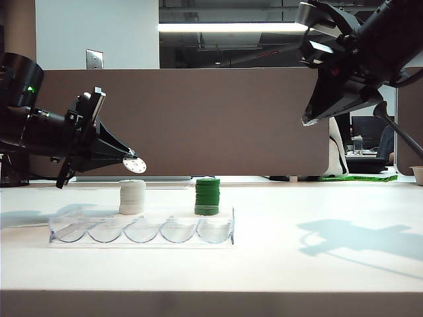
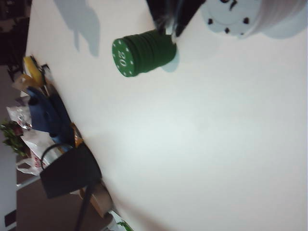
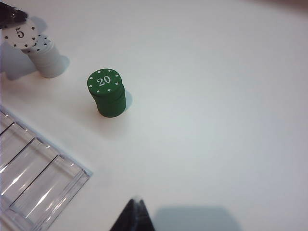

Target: Pick up the chip in the box and place it on the pile of chips with the same color.

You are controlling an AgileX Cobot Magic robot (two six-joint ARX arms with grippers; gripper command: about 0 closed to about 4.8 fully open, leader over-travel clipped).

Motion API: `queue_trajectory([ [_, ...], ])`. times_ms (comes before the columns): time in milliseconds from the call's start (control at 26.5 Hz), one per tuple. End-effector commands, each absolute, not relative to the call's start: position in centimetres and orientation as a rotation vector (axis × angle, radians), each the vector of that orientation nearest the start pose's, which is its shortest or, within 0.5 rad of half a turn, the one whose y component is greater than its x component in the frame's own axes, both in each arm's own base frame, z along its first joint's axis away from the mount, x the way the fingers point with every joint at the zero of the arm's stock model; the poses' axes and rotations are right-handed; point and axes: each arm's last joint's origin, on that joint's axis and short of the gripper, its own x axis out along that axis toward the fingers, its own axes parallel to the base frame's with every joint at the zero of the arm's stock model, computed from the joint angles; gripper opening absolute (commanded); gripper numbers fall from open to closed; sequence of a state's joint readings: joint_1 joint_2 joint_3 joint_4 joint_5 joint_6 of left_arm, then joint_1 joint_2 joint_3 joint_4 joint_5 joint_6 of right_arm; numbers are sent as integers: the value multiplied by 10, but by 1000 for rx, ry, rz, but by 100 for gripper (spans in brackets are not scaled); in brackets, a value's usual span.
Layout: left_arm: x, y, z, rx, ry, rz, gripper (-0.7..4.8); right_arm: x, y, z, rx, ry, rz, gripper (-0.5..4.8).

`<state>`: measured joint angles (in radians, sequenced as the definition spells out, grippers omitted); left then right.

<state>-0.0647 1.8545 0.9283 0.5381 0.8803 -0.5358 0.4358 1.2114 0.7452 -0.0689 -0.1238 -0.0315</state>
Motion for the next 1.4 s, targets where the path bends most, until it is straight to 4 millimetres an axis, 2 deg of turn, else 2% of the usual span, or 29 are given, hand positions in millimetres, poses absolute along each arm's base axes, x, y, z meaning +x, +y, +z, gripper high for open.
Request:
queue_trajectory([
  [38,368,-47,165,-634,597,-796,-6,231,112,248,-114,507,553,-6],
  [604,369,-46,160,-638,614,-713,-6,231,112,248,-114,507,553,-6],
  [1397,368,-47,160,-645,624,-746,-6,231,112,248,-114,507,553,-6],
])
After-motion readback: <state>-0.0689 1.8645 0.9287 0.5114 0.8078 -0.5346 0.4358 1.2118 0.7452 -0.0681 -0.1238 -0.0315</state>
